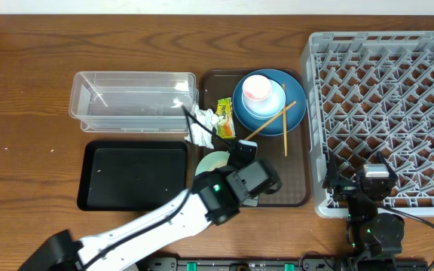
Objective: Sort waste into correct bins and load items into the dishwasher rack
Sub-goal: 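Lift the bowl with the left gripper and carry it over the black tray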
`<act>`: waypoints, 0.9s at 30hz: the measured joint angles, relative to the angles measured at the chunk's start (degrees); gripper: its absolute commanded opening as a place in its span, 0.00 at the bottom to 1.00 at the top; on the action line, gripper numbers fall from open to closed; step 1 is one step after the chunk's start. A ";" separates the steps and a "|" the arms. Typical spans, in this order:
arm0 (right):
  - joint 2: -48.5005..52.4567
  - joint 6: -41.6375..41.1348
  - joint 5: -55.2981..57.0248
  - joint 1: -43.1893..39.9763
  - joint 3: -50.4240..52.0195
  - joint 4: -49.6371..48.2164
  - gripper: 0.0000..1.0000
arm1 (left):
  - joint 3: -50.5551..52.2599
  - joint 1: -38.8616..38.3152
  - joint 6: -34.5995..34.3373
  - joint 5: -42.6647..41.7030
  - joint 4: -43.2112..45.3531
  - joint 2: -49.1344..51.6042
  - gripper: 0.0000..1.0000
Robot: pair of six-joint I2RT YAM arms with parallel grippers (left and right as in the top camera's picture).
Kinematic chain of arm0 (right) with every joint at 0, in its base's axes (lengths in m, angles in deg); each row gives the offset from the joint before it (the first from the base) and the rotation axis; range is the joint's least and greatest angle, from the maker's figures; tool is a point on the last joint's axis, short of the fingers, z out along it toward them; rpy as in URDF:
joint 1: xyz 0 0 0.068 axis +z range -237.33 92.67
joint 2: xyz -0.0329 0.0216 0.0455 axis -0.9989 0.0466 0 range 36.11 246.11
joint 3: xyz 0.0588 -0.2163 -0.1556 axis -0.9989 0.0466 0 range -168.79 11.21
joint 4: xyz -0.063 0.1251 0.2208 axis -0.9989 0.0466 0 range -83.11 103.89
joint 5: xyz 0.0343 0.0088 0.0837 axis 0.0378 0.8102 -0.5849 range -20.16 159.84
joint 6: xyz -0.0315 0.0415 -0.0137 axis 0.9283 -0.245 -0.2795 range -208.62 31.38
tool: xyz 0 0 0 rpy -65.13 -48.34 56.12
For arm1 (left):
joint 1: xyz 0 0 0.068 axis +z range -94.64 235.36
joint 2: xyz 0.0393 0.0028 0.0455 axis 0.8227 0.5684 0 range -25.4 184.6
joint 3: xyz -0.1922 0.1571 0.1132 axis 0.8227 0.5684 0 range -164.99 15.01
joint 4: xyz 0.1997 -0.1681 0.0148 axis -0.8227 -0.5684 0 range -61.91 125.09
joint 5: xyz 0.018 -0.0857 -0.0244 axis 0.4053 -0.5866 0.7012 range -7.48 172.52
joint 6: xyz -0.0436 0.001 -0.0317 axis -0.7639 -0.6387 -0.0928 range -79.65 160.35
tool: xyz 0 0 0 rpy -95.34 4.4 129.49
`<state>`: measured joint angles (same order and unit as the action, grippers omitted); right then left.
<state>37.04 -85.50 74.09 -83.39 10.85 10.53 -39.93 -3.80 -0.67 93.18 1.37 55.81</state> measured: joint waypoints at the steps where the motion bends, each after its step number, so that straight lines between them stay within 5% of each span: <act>1: 0.00 0.00 0.02 0.00 0.00 0.02 0.99 | 0.00 0.02 0.50 0.00 -0.42 -1.01 0.06; 16: 0.02 0.00 0.02 0.00 0.00 0.02 0.99 | 0.00 14.53 4.83 -0.94 -11.74 -9.07 0.06; 27: 0.04 0.00 0.02 0.00 0.00 0.02 0.99 | 0.00 36.02 15.45 -19.41 -12.68 -9.05 0.06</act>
<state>37.08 -85.50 74.12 -83.39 10.85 10.55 -39.93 32.22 14.79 73.77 -11.30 46.76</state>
